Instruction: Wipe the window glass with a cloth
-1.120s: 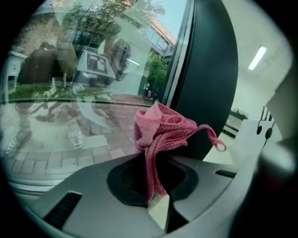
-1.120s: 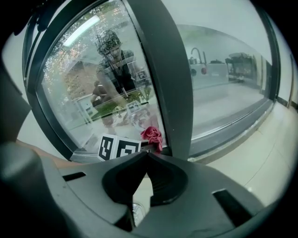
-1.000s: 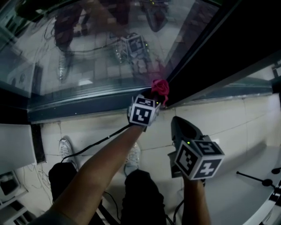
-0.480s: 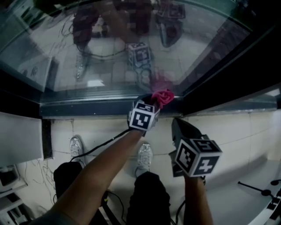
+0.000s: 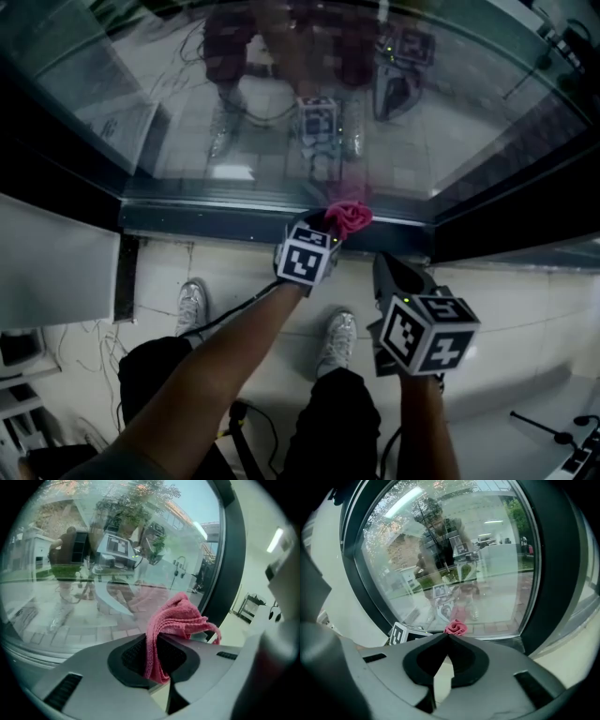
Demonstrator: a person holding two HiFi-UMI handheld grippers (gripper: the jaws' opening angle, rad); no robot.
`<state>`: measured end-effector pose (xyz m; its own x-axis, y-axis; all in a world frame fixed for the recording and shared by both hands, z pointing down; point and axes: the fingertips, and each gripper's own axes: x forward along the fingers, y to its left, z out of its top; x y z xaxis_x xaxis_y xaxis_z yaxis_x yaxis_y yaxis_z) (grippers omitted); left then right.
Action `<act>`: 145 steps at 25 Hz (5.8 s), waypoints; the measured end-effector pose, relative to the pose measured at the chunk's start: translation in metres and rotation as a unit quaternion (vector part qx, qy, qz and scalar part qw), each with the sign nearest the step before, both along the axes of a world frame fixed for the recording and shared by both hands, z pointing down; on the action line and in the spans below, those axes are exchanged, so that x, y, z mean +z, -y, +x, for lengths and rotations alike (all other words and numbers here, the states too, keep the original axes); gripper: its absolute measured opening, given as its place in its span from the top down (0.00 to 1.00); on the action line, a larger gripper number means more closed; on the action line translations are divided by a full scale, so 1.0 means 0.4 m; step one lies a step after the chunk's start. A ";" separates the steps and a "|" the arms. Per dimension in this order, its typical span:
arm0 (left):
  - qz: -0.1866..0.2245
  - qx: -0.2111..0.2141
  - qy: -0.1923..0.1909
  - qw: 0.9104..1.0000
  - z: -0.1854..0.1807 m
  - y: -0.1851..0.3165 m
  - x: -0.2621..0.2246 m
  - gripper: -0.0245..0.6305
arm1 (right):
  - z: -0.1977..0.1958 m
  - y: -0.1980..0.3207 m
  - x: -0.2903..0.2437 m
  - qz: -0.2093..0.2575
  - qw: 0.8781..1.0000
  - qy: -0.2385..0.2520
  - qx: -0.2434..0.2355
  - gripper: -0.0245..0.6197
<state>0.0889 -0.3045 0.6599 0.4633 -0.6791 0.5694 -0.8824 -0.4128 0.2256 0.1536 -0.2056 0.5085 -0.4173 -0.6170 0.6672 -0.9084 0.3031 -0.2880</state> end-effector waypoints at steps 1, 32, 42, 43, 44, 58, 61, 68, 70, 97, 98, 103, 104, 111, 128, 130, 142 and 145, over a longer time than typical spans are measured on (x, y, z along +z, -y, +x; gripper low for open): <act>0.000 -0.005 0.001 1.000 -0.029 -0.002 -0.001 0.88 | -0.024 0.001 0.000 0.000 1.000 0.001 -0.006 0.97; 0.015 -0.176 0.052 0.983 -0.839 -0.072 0.009 0.88 | -0.624 -0.055 0.063 -0.001 0.987 0.004 -0.158 0.97; 0.015 -0.246 0.067 0.967 -1.094 -0.103 0.013 0.88 | -0.742 -0.061 0.088 -0.003 0.982 0.008 -0.191 0.97; 0.015 -0.255 0.067 0.964 -1.118 -0.105 0.011 0.88 | -0.749 -0.061 0.092 -0.004 0.981 0.010 -0.193 0.97; 0.015 -0.264 0.066 0.962 -1.140 -0.105 0.008 0.88 | -0.757 -0.062 0.096 -0.005 0.981 0.011 -0.194 0.97; 0.000 -0.427 -0.005 0.904 -1.362 -0.162 0.033 0.88 | -0.828 -0.080 0.143 -0.023 0.975 0.012 -0.219 0.97; -0.004 -0.447 -0.020 0.894 -1.382 -0.169 0.048 0.88 | -0.833 -0.089 0.151 -0.028 0.975 0.014 -0.221 0.97; -0.028 -0.479 -0.032 0.877 -1.413 -0.194 0.085 0.88 | -0.839 -0.096 0.155 -0.030 0.973 0.019 -0.227 0.97; -0.034 -0.470 -0.017 0.882 -1.415 -0.195 0.090 0.88 | -0.842 -0.097 0.156 -0.030 0.973 0.020 -0.229 0.97; -0.060 -0.236 0.049 0.969 -0.953 -0.111 0.114 0.88 | -0.647 -0.046 0.088 -0.011 0.986 0.019 -0.167 0.97; -0.059 -0.230 0.051 0.970 -0.930 -0.111 0.114 0.88 | -0.633 -0.046 0.086 -0.011 0.986 0.019 -0.163 0.97; -0.047 -0.196 0.052 0.978 -0.813 -0.089 0.104 0.88 | -0.573 -0.036 0.074 -0.009 0.989 0.020 -0.145 0.97; -0.048 -0.191 0.052 0.979 -0.792 -0.085 0.104 0.88 | -0.559 -0.034 0.073 -0.009 0.990 0.019 -0.143 0.97; -0.059 -0.146 0.054 0.986 -0.640 -0.081 0.100 0.88 | -0.443 -0.017 0.066 -0.003 0.993 0.008 -0.119 0.97; -0.048 -0.061 0.040 0.996 -0.211 -0.047 0.094 0.88 | -0.108 0.005 0.080 0.019 0.998 -0.015 -0.050 0.97; -0.049 -0.049 0.036 0.997 -0.158 -0.044 0.092 0.88 | -0.078 0.003 0.080 0.020 0.999 -0.016 -0.043 0.97; -0.050 0.004 0.020 0.999 0.112 -0.027 0.092 0.88 | 0.095 -0.017 0.091 0.019 1.000 -0.012 -0.006 0.97; -0.047 0.019 0.009 0.999 0.188 -0.024 0.085 0.88 | 0.132 -0.024 0.091 0.018 1.000 -0.007 0.006 0.97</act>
<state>0.1639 -0.2948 0.6937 0.4778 -0.6034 0.6384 -0.8702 -0.4243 0.2503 0.2064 -0.1960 0.5448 -0.4008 -0.6448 0.6509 -0.9158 0.3024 -0.2643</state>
